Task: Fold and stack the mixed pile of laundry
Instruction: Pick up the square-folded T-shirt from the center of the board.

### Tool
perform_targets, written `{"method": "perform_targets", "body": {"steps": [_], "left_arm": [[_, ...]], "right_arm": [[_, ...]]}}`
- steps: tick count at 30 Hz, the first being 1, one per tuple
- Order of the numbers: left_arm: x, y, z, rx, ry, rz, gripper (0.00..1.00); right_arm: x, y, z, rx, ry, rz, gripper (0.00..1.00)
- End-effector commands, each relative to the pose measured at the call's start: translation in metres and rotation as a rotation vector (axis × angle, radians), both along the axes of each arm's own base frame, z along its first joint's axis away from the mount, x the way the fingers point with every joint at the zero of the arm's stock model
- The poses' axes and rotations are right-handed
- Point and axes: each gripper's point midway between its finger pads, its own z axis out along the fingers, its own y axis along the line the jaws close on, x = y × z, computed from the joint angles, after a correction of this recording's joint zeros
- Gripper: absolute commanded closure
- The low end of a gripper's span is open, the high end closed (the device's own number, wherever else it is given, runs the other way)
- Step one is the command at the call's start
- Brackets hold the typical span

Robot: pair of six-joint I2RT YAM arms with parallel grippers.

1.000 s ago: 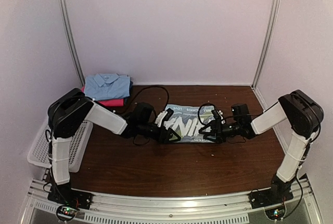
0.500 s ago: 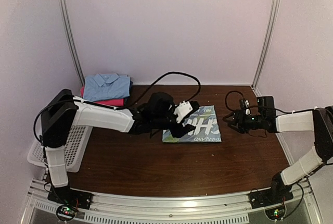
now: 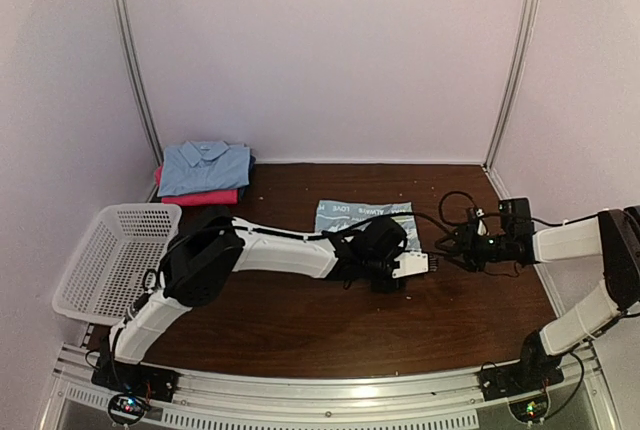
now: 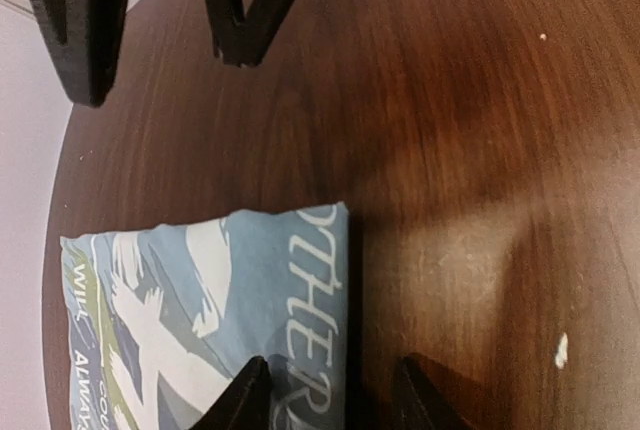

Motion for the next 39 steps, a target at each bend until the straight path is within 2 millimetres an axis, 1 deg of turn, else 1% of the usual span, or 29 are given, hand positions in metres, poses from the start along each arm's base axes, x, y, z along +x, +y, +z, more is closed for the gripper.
{"method": "perform_targets", "body": {"steps": [1, 4, 5, 7, 8, 10, 11, 15, 21, 25, 30, 34, 39], "left_arm": [[0.016, 0.000, -0.020, 0.110, -0.070, 0.010, 0.58], [0.021, 0.002, -0.029, 0.133, -0.096, 0.020, 0.66], [0.021, 0.003, -0.031, 0.134, -0.098, 0.024, 0.71], [0.019, 0.003, -0.028, 0.122, -0.095, 0.013, 0.81], [0.016, 0.002, -0.023, 0.102, -0.090, 0.004, 0.87], [0.012, -0.001, 0.000, 0.031, -0.085, -0.005, 0.98], [0.009, -0.002, 0.008, 0.004, -0.075, -0.015, 1.00], [0.003, -0.003, 0.031, -0.074, -0.056, -0.022, 1.00], [0.001, -0.001, 0.032, -0.088, -0.031, -0.014, 1.00], [0.000, -0.003, 0.047, -0.143, -0.031, -0.014, 1.00], [0.002, 0.000, 0.062, -0.181, -0.039, -0.005, 1.00], [0.001, 0.002, 0.068, -0.196, -0.039, -0.007, 1.00], [-0.002, 0.005, 0.074, -0.218, -0.041, -0.014, 1.00]], "right_arm": [[-0.002, -0.002, 0.001, 0.005, -0.026, 0.009, 0.43], [-0.003, -0.003, -0.002, 0.006, -0.018, 0.002, 0.43], [-0.004, -0.003, -0.004, 0.007, -0.012, -0.001, 0.43], [-0.005, -0.003, -0.009, 0.016, 0.005, -0.013, 0.41], [-0.005, -0.002, -0.012, 0.023, 0.014, -0.015, 0.38], [-0.005, 0.001, -0.017, 0.039, 0.034, -0.011, 0.32], [-0.004, 0.004, -0.018, 0.049, 0.039, -0.006, 0.29], [-0.004, 0.018, -0.026, 0.073, 0.080, 0.012, 0.24], [-0.004, 0.039, -0.028, 0.112, 0.091, 0.041, 0.22], [-0.002, 0.051, -0.032, 0.143, 0.112, 0.047, 0.23], [0.000, 0.059, -0.037, 0.191, 0.135, 0.053, 0.28], [-0.002, 0.062, -0.039, 0.209, 0.155, 0.050, 0.31], [0.001, 0.072, -0.038, 0.250, 0.166, 0.059, 0.33]]}}
